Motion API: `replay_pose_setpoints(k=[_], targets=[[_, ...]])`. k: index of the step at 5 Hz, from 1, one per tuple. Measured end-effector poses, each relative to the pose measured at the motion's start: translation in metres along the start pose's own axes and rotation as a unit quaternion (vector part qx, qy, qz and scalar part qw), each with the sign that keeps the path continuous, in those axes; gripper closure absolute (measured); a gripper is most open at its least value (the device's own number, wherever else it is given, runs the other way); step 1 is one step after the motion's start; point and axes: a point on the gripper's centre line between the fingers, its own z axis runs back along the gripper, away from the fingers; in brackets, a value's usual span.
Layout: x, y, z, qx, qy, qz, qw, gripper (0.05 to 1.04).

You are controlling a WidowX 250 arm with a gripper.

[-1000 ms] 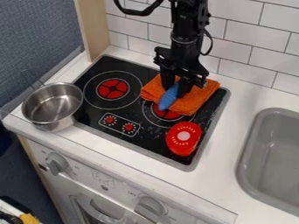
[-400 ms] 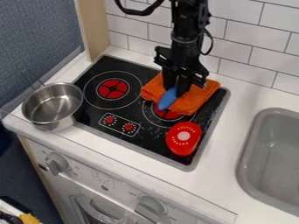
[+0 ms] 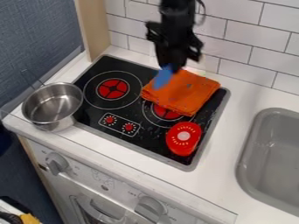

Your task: Moved the blue fork at the bottom middle part of the burner

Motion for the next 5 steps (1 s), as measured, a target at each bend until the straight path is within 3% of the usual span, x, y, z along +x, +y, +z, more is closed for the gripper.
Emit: replay_pose_setpoints(k=[1, 3, 4, 5], targets=[[-0.024, 0.002, 0.002, -0.007, 0.017, -0.004, 0.9998, 0.734], [-0.093, 0.0, -0.016, -0.012, 0.084, -0.023, 0.9962, 0.734], [-0.117, 0.0, -0.027, -0.006, 0.109, -0.025, 0.9937, 0.734], [-0.129, 0.001, -0.032, 0.001, 0.119, -0.019, 0.9928, 0.734]])
